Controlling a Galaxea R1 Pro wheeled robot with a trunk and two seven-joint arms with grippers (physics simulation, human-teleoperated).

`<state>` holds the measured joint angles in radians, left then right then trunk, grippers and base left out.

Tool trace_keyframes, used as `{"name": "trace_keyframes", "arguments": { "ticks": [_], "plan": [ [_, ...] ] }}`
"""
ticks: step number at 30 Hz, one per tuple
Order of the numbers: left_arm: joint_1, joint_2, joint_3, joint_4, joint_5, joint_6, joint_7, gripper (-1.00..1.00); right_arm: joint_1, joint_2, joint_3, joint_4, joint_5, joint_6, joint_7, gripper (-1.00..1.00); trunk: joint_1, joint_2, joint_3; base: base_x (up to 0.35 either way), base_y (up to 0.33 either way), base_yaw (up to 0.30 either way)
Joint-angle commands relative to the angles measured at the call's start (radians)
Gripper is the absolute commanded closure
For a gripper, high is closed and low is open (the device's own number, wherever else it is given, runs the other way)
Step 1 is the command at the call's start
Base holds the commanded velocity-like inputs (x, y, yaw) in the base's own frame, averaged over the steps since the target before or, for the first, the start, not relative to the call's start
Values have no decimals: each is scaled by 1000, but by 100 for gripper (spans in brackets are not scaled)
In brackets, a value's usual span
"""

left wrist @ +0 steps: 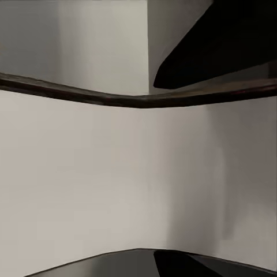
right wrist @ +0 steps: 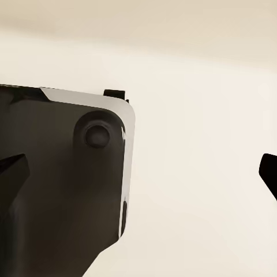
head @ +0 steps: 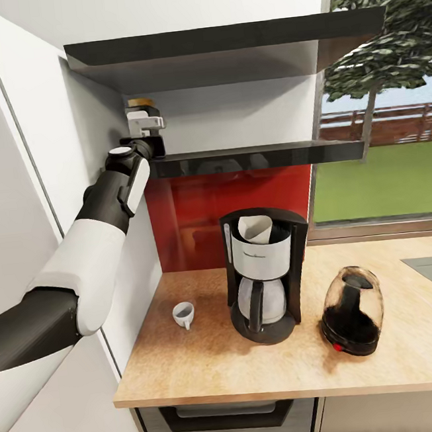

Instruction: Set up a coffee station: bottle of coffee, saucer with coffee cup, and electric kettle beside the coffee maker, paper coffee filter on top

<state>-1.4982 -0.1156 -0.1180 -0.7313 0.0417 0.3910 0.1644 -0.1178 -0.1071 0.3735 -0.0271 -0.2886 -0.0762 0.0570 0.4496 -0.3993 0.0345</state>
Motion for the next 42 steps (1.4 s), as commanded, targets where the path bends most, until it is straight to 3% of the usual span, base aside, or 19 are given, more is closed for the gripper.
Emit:
{"name": "trace_keyframes", "arguments": {
  "ticks": [1,15,19,25,42],
  "plan": [
    [0,1,-4,-1,3,5,6,100,0,0,7,1,-11,-4,4,-100,0,-1,0,0,0,0],
    [-7,0,-3,0,12,7,4,100,0,2,7,0,-11,-4,4,-100,0,-1,0,0,0,0],
    [-13,-2,-3,-3,13,56,4,100,0,3,8,-1,-11,-4,4,-100,0,-1,0,0,0,0],
    [-22,-1,-3,-46,15,118,-11,100,0,4,8,-1,-11,-4,4,-100,0,-1,0,0,0,0],
    [-17,0,-5,-130,8,129,-31,100,0,4,7,-2,-12,-4,4,-100,0,-1,1,0,0,-73]
  ]
}}
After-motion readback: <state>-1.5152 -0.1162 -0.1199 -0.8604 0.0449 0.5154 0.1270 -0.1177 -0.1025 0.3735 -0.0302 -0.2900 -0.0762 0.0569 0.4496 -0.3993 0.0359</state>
